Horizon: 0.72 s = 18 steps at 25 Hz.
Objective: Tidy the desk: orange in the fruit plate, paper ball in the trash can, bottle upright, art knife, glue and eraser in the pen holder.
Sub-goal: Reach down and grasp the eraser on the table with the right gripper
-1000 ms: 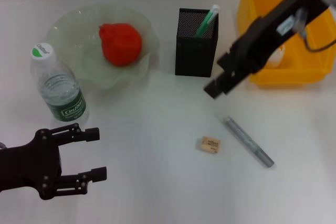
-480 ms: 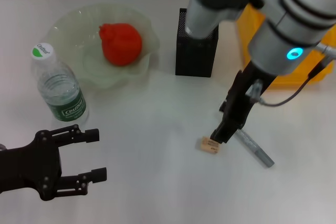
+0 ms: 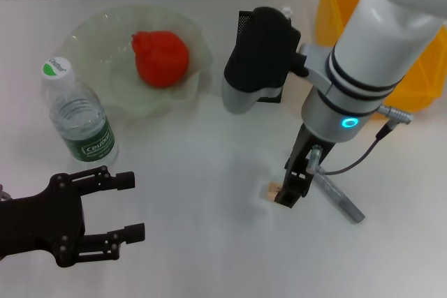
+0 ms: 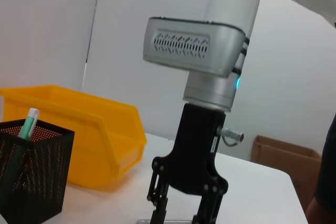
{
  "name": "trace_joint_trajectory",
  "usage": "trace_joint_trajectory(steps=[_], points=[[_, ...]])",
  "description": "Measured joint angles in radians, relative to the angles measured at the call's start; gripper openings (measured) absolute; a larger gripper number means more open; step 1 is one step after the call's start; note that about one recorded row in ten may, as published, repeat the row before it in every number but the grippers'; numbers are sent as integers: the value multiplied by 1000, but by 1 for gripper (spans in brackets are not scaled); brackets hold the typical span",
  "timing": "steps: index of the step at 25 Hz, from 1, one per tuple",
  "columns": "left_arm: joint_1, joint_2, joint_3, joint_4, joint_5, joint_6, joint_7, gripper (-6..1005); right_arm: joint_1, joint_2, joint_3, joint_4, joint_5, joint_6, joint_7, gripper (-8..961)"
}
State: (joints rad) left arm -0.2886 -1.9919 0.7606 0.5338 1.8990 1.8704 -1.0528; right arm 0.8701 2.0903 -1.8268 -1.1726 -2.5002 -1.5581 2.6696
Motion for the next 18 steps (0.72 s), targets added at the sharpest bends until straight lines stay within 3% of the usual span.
trace_joint_trajectory(steps=[10,13,18], points=[[1,-1,-1,0,0,2,0,799,1,2,-73,30,3,59,11,593],[0,-3,-1,0,0,5,-1,799,1,2,-87,32,3,71,16,425],[-1,-4,-1,0,0,7,-1,799,2,2,-102,53,4,93,19,419]])
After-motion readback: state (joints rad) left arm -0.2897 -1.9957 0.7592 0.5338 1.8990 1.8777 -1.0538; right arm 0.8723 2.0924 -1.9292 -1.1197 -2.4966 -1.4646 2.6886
